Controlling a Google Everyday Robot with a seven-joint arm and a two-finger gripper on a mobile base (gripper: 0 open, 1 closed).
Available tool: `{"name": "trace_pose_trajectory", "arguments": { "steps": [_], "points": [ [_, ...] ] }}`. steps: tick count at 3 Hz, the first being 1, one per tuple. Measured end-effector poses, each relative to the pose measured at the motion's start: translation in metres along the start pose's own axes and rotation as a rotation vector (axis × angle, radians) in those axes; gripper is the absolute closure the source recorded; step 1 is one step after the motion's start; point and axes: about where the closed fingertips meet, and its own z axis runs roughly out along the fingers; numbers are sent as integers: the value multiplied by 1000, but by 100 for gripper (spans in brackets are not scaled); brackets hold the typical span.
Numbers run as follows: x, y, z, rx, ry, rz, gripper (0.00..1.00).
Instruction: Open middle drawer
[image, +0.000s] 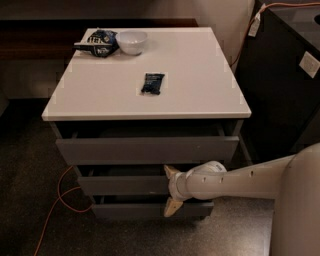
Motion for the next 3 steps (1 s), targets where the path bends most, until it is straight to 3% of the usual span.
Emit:
{"name": "trace_pose_trajectory", "arguments": {
  "steps": [2,3],
  "points": [
    [20,-12,23,0,50,10,0],
    [19,-13,38,11,18,14,2]
  ]
}}
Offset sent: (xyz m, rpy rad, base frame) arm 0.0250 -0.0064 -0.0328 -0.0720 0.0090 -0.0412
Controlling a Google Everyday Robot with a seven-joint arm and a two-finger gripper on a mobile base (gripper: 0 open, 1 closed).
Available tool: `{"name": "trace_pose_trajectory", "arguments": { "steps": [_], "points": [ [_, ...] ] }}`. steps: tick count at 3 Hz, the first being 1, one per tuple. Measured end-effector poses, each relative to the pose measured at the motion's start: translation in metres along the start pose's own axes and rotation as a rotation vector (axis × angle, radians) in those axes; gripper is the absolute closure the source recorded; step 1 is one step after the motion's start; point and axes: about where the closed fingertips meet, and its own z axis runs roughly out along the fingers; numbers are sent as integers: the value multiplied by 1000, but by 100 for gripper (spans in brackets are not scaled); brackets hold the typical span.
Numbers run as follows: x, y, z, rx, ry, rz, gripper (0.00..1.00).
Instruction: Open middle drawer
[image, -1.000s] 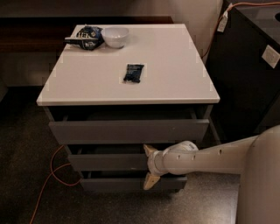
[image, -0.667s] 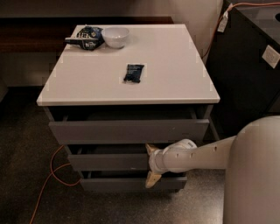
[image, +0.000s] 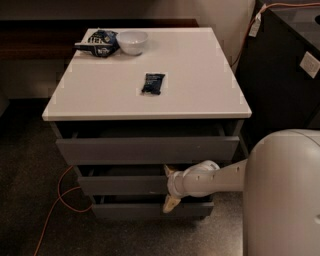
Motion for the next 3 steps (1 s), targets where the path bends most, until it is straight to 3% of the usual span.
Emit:
{"name": "trace_pose_trajectory", "arguments": {
  "steps": [2,3],
  "points": [
    [-10,-1,5,49,-98,30,49],
    [-11,-4,5,41,-104,24,80]
  ]
}}
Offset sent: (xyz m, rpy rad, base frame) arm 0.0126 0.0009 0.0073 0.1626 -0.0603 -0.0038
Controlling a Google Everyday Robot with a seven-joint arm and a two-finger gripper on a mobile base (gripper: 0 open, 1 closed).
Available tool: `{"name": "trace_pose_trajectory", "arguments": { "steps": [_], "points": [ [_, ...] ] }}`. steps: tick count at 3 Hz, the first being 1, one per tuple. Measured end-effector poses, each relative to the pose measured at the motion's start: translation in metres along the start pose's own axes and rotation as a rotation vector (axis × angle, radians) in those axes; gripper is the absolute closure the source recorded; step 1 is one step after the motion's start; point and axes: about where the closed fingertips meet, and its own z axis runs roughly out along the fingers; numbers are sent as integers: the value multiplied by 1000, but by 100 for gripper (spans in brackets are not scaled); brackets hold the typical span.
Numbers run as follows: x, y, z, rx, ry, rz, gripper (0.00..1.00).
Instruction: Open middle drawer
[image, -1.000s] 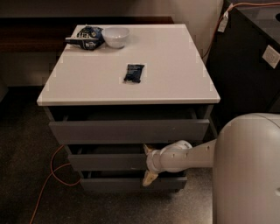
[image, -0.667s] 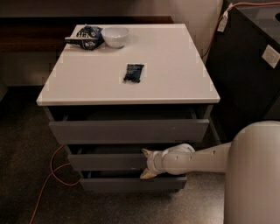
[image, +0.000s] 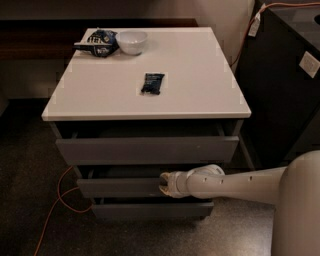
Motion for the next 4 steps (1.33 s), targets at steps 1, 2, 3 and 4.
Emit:
{"name": "trace_pose_trajectory", "arguments": {
  "steps": [1,2,3,4],
  "points": [
    [-1,-1,-2,0,0,0,100],
    [-1,-1,-2,0,0,0,100],
    [-13,11,-4,-36,-13,-19,100],
    [-12,10,-4,-36,-13,-19,100]
  ]
}}
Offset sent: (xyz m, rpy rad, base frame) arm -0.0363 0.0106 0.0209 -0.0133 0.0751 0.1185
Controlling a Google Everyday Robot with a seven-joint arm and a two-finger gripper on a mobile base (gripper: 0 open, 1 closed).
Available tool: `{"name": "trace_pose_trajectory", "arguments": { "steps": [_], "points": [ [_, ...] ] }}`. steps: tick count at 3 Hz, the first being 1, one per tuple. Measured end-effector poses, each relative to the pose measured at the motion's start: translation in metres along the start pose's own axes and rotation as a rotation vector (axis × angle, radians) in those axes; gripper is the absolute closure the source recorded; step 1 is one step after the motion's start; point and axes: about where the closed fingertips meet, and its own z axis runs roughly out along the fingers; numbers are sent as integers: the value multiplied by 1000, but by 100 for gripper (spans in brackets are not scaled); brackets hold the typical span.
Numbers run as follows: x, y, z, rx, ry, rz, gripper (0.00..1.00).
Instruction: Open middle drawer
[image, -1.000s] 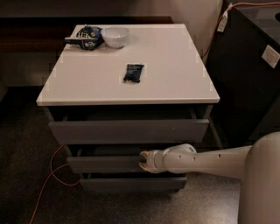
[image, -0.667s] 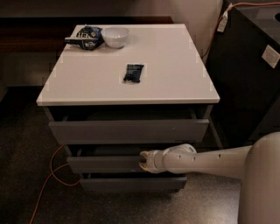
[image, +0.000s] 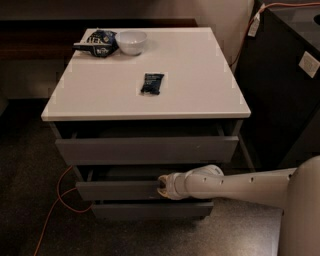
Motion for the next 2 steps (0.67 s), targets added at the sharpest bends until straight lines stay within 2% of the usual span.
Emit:
{"name": "trace_pose_trajectory", "arguments": {
  "steps": [2],
  "points": [
    [-3,4,-1,-13,-5,-5,100]
  ]
}}
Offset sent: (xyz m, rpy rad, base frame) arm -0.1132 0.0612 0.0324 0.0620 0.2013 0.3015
